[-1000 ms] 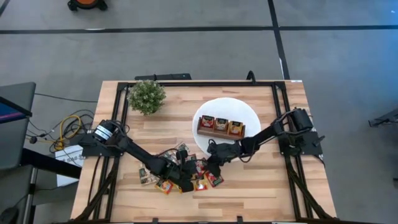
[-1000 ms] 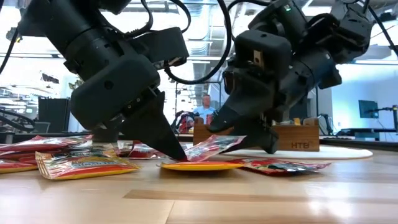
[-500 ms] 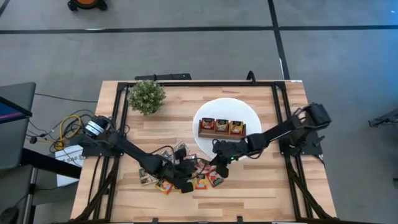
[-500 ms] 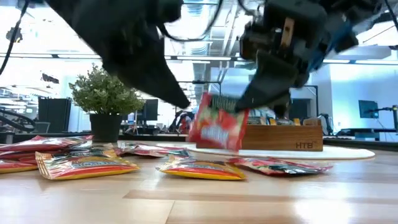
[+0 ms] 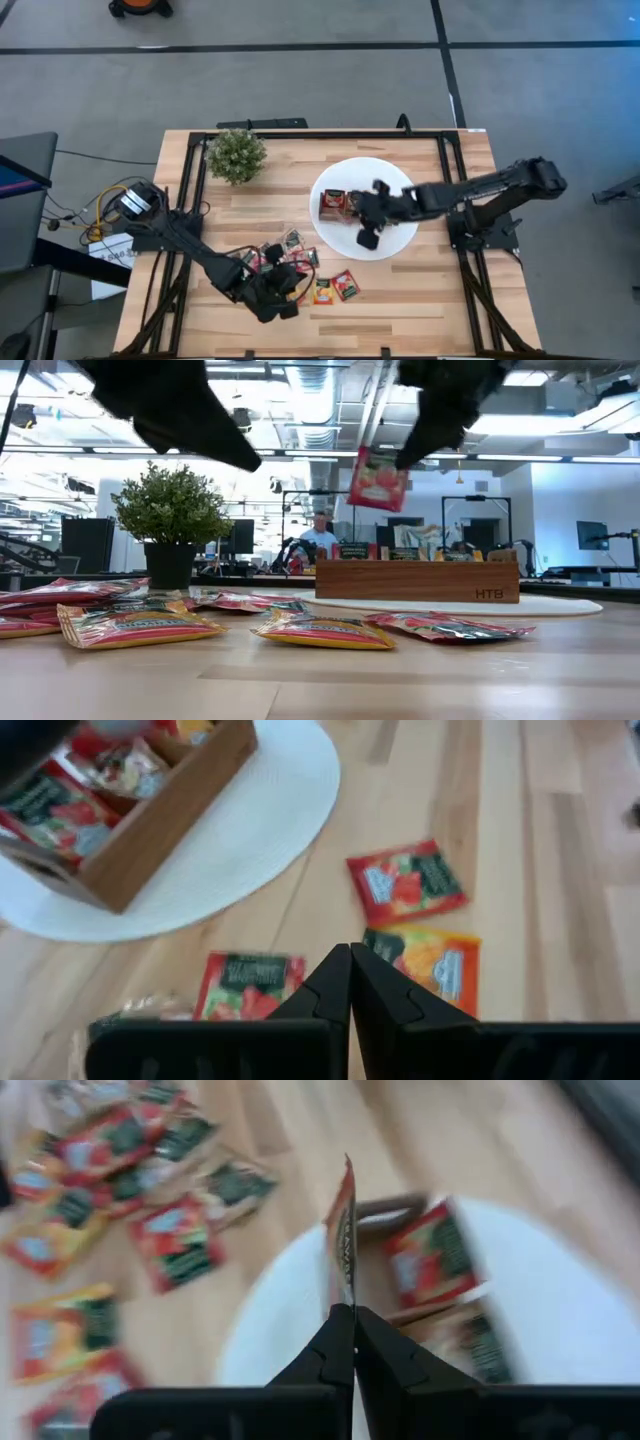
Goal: Pick & Place Tea
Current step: Put the red tea bag into the left section of the wooden organizer
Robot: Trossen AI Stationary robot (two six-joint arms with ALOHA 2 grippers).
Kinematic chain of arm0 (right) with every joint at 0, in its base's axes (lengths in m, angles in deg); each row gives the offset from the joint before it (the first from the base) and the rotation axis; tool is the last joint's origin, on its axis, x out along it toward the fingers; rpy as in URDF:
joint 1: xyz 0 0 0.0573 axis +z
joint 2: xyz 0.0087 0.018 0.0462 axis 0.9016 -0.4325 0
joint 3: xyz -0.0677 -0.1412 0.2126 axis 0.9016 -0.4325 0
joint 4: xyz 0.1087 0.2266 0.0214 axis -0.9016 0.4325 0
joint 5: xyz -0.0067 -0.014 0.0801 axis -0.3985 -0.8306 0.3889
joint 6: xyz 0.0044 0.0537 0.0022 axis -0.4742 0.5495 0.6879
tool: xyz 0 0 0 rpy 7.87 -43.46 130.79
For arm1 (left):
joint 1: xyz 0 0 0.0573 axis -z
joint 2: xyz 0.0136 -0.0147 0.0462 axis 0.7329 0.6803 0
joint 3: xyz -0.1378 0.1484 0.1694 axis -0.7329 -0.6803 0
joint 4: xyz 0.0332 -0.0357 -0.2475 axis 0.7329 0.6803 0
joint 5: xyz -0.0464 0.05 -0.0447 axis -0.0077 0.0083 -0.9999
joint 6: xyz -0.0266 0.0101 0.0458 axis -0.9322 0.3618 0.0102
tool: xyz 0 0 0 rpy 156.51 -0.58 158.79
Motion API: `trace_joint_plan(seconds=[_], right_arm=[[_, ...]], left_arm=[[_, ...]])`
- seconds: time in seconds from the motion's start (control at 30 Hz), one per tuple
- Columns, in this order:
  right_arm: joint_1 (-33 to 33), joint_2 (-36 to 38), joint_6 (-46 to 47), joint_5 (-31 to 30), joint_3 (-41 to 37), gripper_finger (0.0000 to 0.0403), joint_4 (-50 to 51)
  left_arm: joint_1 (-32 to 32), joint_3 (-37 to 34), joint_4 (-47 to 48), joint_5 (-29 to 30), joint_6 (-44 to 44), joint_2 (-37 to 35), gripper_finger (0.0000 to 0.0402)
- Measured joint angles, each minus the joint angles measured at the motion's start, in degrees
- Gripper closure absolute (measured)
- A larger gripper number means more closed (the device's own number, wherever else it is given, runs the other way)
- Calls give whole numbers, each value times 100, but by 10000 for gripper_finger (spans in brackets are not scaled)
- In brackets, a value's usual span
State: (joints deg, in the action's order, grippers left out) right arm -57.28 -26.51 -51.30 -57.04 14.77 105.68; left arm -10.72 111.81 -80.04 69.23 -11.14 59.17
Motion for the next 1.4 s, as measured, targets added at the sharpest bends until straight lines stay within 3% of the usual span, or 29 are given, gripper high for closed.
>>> trace_joint_plan(seconds=[0.2, 0.3, 0.7, 0.87, 1.03, 1.17, 1.4], right_arm=[[-783, -795, -1434, 425, 558, 403, -8], [-1073, -1232, -1645, 736, 621, 403, 18], [-1386, -2042, -2207, 703, 634, 402, -60], [-1384, -1990, -2176, 610, 630, 365, -87], [-1237, -1725, -2159, -382, 632, 300, -208], [-942, -1410, -1667, -1406, 632, 271, -230], [464, -1196, -591, -1532, 631, 275, -345]], left_arm=[[75, 2, 23, 197, -77, -9, 401], [87, 5, 98, 196, -179, -9, 402], [85, 2, 201, 194, -280, -9, 402], [85, 2, 196, 194, -280, -9, 402], [85, 2, 188, 192, -280, -9, 402], [85, 2, 199, 192, -280, -9, 402], [85, 2, 431, 197, -499, -9, 402]])
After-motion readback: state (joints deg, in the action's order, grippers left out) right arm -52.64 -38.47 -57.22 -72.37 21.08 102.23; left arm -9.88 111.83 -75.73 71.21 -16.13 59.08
